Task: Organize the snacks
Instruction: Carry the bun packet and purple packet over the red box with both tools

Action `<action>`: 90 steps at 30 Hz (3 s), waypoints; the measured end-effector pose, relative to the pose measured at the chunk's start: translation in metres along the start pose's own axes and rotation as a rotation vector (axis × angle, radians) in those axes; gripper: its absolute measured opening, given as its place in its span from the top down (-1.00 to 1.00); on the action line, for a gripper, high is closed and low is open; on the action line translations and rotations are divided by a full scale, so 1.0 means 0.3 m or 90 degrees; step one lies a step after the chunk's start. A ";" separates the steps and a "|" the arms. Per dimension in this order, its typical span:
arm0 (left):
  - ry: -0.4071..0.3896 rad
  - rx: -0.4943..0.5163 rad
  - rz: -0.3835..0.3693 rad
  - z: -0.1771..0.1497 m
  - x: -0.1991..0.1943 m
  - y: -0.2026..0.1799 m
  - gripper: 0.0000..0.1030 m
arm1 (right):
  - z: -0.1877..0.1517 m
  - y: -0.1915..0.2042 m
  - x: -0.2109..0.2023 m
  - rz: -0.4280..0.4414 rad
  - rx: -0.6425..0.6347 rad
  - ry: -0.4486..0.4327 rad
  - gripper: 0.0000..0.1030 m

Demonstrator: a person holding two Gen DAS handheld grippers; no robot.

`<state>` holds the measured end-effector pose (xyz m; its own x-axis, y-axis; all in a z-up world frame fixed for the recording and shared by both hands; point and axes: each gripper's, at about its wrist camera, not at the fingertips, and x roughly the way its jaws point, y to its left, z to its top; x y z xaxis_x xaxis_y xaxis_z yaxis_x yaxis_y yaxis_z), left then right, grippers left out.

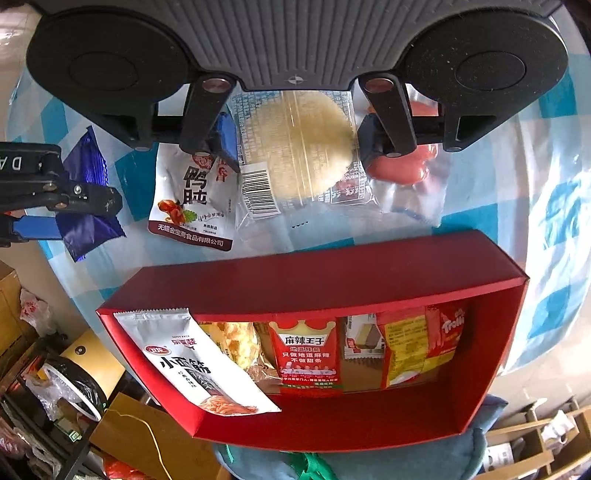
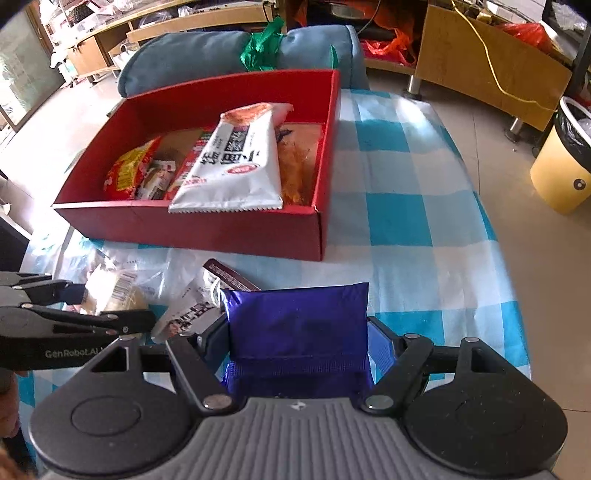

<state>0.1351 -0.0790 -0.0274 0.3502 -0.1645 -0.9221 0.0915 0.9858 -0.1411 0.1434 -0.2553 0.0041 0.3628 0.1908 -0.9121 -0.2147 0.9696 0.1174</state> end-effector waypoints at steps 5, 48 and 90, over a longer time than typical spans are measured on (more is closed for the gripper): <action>-0.016 -0.001 -0.005 -0.001 -0.038 0.001 -0.30 | 0.007 0.009 -0.022 0.002 0.000 -0.015 -0.36; -0.122 -0.046 -0.025 0.159 -0.201 0.051 -0.30 | 0.226 0.129 -0.152 0.050 -0.001 -0.141 -0.36; -0.121 -0.053 0.057 0.347 -0.082 0.117 -0.30 | 0.423 0.153 0.052 0.047 0.022 -0.112 -0.36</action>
<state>0.2268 -0.0439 0.0278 0.5242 -0.0714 -0.8486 -0.0226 0.9950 -0.0977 0.2543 -0.1883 0.0452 0.5010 0.2831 -0.8178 -0.2171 0.9559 0.1980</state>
